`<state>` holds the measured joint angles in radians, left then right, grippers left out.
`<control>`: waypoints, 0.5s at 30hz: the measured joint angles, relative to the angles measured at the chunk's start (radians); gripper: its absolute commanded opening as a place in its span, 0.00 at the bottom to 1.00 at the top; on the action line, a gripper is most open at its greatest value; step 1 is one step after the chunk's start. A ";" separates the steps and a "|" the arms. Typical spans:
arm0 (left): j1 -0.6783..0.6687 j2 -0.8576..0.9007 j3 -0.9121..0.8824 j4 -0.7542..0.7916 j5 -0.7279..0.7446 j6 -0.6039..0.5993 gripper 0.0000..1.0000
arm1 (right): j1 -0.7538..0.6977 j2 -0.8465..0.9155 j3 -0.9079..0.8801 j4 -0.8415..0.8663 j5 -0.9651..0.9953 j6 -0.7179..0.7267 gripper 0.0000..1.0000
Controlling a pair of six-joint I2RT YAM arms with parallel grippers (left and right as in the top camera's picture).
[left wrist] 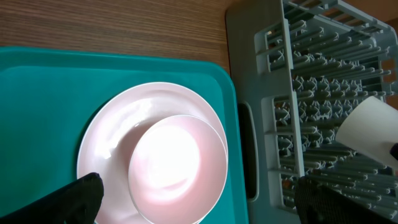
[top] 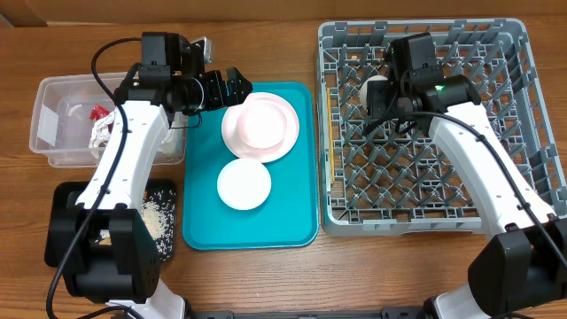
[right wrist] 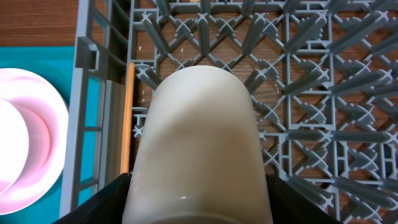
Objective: Sort waste into correct bins and load items into the dishwasher
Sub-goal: 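Open the right gripper and lift it away from the cup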
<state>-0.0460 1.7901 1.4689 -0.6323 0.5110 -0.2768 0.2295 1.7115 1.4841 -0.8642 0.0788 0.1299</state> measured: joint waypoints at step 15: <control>0.000 0.000 0.000 0.000 0.000 0.000 1.00 | 0.000 0.032 -0.002 -0.054 0.007 0.000 0.34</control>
<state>-0.0460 1.7901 1.4689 -0.6323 0.5110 -0.2768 0.2295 1.7439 1.4822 -0.9180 0.0860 0.1299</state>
